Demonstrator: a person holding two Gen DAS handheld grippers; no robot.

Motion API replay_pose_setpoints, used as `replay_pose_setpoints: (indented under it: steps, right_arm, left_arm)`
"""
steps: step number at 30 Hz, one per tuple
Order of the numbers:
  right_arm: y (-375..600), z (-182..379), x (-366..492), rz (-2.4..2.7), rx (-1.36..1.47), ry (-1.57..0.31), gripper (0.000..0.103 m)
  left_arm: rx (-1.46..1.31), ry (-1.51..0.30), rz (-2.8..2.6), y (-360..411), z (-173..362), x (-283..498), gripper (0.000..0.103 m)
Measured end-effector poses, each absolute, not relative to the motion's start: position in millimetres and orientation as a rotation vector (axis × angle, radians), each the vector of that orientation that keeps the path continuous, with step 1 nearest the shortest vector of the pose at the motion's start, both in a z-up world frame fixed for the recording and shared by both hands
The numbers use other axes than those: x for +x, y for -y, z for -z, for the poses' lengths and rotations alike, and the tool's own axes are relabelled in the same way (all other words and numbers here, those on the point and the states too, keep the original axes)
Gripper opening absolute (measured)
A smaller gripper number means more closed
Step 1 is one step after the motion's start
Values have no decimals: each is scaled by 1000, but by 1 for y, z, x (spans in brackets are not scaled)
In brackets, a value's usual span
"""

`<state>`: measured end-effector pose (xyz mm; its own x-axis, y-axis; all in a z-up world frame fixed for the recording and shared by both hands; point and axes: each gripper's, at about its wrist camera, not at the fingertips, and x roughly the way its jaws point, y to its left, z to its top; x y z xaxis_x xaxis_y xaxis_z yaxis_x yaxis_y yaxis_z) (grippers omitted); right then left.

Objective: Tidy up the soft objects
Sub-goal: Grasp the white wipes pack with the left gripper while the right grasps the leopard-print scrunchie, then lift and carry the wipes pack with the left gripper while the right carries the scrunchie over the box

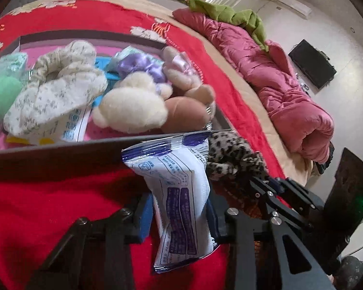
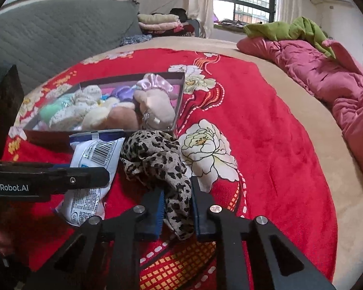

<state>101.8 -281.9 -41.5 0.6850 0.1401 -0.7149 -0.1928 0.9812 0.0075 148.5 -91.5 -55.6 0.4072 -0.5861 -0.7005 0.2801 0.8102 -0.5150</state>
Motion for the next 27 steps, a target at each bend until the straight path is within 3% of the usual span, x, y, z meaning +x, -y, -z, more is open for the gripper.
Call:
replay_pose_setpoints:
  steps: [18, 27]
  right_arm:
    - [273, -24, 85, -263, 13, -632, 14]
    - [243, -39, 108, -328, 42, -611, 14]
  left_arm:
    - [-314, -801, 367, 13, -22, 142, 36]
    - [-323, -769, 246, -28, -26, 167, 36]
